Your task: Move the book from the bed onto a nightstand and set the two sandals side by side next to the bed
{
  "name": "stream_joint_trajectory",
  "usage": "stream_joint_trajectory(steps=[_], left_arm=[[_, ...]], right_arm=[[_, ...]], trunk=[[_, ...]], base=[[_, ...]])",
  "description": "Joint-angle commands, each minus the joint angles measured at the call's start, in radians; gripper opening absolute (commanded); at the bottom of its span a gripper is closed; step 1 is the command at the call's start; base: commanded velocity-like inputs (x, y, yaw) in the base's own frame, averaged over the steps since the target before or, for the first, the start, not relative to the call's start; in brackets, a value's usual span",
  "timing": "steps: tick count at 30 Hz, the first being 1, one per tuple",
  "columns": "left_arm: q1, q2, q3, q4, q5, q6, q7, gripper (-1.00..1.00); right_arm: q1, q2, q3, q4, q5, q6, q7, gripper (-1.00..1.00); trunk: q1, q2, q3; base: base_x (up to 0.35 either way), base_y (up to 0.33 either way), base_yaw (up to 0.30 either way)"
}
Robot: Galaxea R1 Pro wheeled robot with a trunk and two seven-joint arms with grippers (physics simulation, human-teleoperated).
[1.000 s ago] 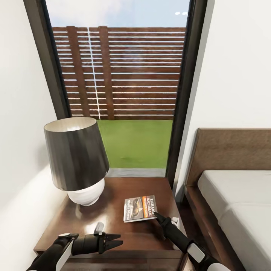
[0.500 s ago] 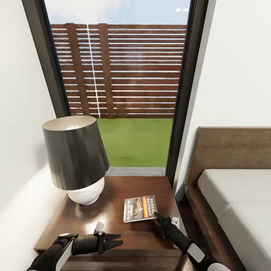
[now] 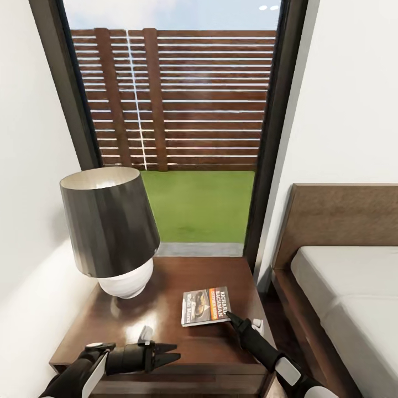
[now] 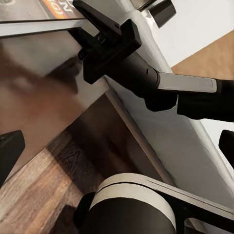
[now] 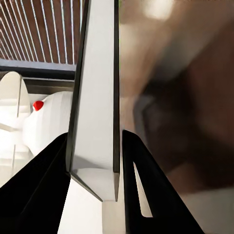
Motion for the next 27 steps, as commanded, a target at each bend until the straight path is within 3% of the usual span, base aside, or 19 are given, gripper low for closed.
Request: stream_joint_trajectory(steps=[1, 4, 22, 27], left_arm=[[-0.001, 0.001, -0.006, 0.000, 0.009, 0.011, 0.000, 1.00], [0.000, 0.001, -0.006, 0.000, 0.009, 0.011, 0.000, 1.00], [-0.001, 0.001, -0.006, 0.000, 0.009, 0.011, 0.001, 1.00], [-0.001, 0.001, -0.007, 0.000, 0.008, 0.011, 0.001, 1.00]], right_arm=[[0.000, 0.000, 0.000, 0.000, -0.008, 0.009, 0.001, -1.00], [0.000, 0.000, 0.000, 0.000, -0.008, 0.009, 0.001, -1.00], [0.000, 0.000, 0.000, 0.000, -0.008, 0.009, 0.001, -1.00], [0.000, 0.000, 0.000, 0.000, -0.008, 0.009, 0.001, -1.00]], trunk=[[0.000, -0.001, -0.005], [0.002, -0.001, -0.016], [0.002, -0.001, -0.016], [0.000, -0.001, -0.005]], base=[[0.000, 0.000, 0.000], [0.000, 0.000, 0.000], [0.000, 0.000, 0.000], [0.000, 0.000, 0.000]])
